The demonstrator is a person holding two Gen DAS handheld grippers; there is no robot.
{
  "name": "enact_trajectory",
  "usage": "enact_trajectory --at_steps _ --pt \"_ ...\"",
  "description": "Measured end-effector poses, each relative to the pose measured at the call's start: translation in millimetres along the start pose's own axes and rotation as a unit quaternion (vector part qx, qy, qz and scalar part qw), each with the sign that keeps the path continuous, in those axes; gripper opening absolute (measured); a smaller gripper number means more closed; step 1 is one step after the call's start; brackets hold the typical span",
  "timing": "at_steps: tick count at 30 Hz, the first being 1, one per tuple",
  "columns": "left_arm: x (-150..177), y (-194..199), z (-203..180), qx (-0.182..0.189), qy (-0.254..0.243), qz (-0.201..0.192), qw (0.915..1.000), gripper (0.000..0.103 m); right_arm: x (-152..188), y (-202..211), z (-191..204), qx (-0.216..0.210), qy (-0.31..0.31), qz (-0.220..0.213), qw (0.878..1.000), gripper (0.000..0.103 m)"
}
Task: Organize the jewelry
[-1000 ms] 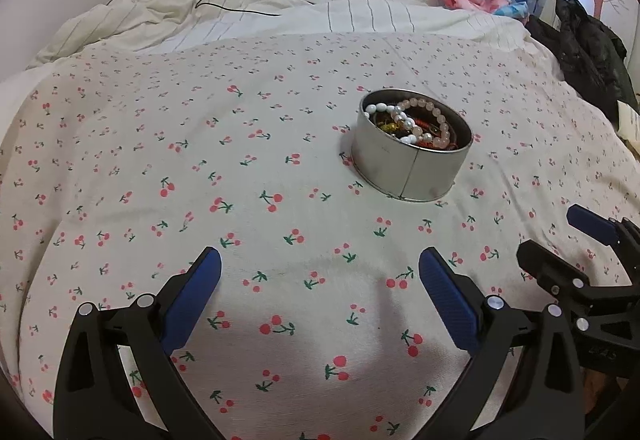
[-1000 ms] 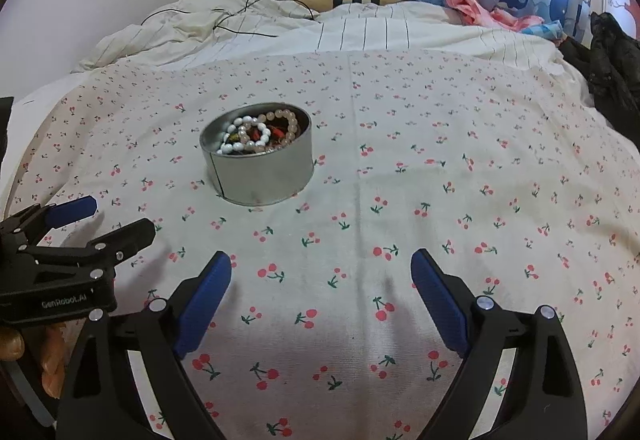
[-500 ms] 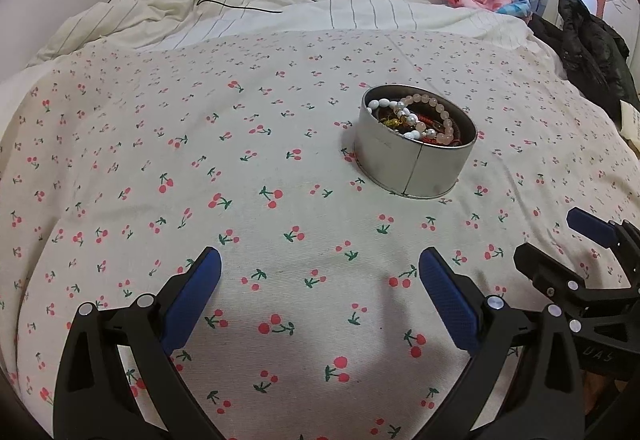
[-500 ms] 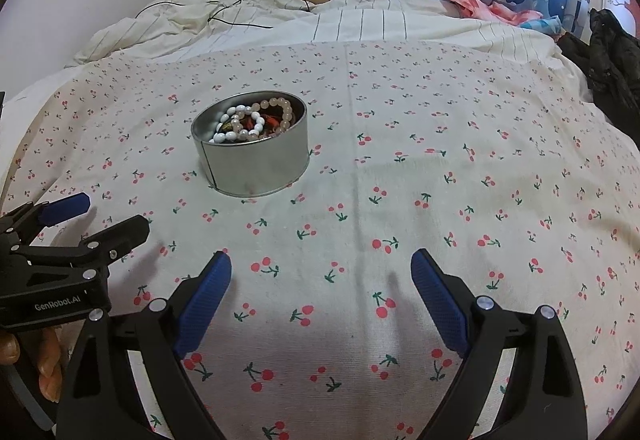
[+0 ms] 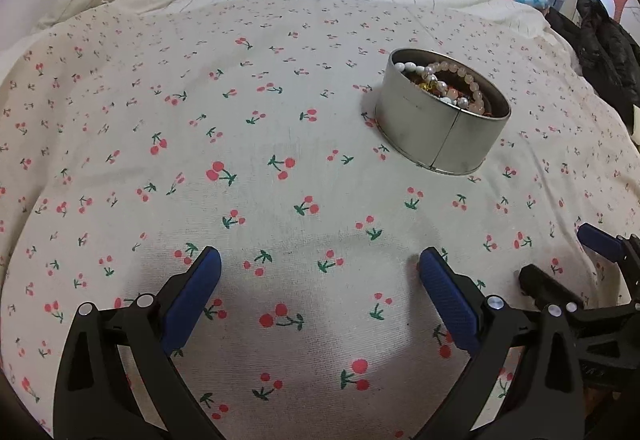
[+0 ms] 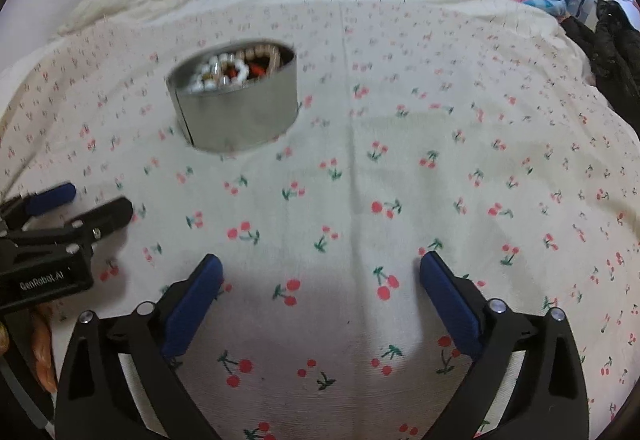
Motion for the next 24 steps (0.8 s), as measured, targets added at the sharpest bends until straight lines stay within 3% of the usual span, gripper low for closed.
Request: enact_trajectory --at_steps 8,12,17,24 --pt "4.1 -1.5 -1.9 0.002 -0.011 0.001 0.9999 0.095 4.6 0.3 4.2 0.007 0.022 -0.007 1.0 0.095" --pt "5.1 -5.3 -5.7 -0.023 -0.032 0.01 0.9992 0.096 6.7 -0.4 7.8 0.021 0.032 -0.009 0.999 0.096" --pt "5.0 -5.4 -4.1 -0.014 -0.023 0.013 0.9995 0.096 6.7 -3.4 0.5 -0.008 0.007 -0.004 1.0 0.096" --pt "5.7 -6.3 -5.5 -0.014 -0.023 0.014 0.9995 0.096 5.8 -4.2 0.4 -0.007 0.007 -0.004 1.0 0.096"
Point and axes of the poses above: each gripper's, at about its wrist camera, not at the fingertips, and y roughly against the way its jaws point, z to its left, x to its underside, the point moved 4 cm from there along -y, roughly the way its jaws point, and after that the axes turned 4 degrees about -z, right-handed, at the moved point
